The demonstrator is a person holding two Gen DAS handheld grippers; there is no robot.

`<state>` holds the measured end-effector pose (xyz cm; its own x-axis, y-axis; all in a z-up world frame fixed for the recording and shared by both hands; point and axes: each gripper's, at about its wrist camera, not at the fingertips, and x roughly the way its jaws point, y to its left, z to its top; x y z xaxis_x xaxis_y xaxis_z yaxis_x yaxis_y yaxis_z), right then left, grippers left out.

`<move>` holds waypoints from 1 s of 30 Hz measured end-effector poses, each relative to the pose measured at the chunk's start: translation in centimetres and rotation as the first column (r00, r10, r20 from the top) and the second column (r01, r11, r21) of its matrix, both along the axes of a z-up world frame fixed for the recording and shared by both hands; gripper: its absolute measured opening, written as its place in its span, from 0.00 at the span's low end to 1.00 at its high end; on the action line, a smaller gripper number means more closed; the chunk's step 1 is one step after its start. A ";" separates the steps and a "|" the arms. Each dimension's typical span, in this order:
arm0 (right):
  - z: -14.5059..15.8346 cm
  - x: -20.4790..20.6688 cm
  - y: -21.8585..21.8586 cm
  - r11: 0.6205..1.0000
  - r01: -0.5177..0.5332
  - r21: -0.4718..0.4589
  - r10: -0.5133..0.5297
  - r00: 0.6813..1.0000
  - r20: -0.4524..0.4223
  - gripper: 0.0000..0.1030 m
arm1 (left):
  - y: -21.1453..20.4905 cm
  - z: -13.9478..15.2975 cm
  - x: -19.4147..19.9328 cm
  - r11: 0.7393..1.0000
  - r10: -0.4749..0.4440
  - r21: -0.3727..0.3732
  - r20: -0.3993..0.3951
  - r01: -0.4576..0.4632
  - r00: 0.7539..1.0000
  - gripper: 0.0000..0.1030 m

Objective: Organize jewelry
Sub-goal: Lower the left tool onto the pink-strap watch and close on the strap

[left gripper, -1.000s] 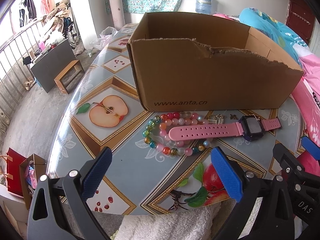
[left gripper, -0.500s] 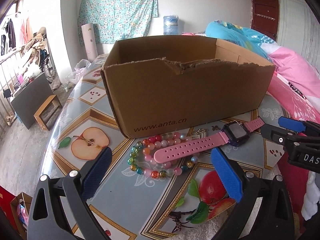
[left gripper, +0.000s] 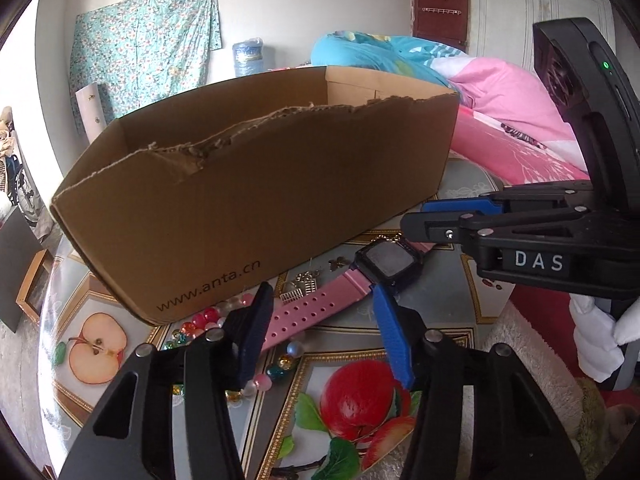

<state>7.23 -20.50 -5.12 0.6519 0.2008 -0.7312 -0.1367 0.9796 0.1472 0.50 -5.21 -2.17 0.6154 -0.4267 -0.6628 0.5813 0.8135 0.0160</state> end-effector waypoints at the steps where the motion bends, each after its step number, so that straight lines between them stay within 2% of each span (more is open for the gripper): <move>1: -0.1 0.3 0.1 1.000 -0.010 -0.001 0.010 1.000 -0.005 0.20 | -0.3 -0.1 0.1 1.000 -0.011 0.002 -0.005 0.011 1.000 0.41; 6: -0.9 1.4 0.7 0.997 -0.061 -0.042 0.060 0.997 -0.041 0.13 | -1.3 -1.3 0.7 0.998 -0.056 0.039 -0.050 0.058 0.997 0.19; 8: -1.3 1.7 0.9 0.995 -0.074 -0.063 0.071 0.996 -0.058 0.11 | -1.8 -1.6 1.1 0.996 -0.056 0.065 -0.056 0.060 0.997 0.13; 12: -1.2 2.2 1.0 0.992 -0.091 -0.090 0.086 0.995 -0.057 0.08 | -2.2 -1.8 1.5 0.995 -0.062 0.076 -0.070 0.067 0.996 0.10; 16: -1.3 2.7 0.1 0.992 -0.031 -0.124 0.024 0.998 -0.057 0.02 | -2.3 -2.1 1.4 0.993 -0.070 0.088 -0.070 0.076 0.995 0.10; 20: -1.5 3.0 -1.5 0.994 0.036 -0.103 -0.043 0.997 -0.070 0.02 | -2.5 -2.2 1.4 0.993 -0.071 0.086 -0.074 0.077 0.995 0.10; 24: -1.0 2.4 -2.2 0.997 0.033 -0.069 -0.037 0.997 -0.063 0.02 | -2.6 -2.3 1.4 0.993 -0.071 0.090 -0.071 0.077 0.995 0.10; 27: -0.8 2.1 -2.4 1.000 -0.012 -0.004 0.012 0.996 -0.090 0.07 | -2.7 -2.3 1.4 0.993 -0.069 0.090 -0.071 0.075 0.995 0.10; 30: -0.7 1.8 -1.7 0.998 -0.039 0.050 0.044 0.994 -0.095 0.21 | -2.5 -2.2 1.4 0.994 -0.066 0.088 -0.073 0.073 0.995 0.10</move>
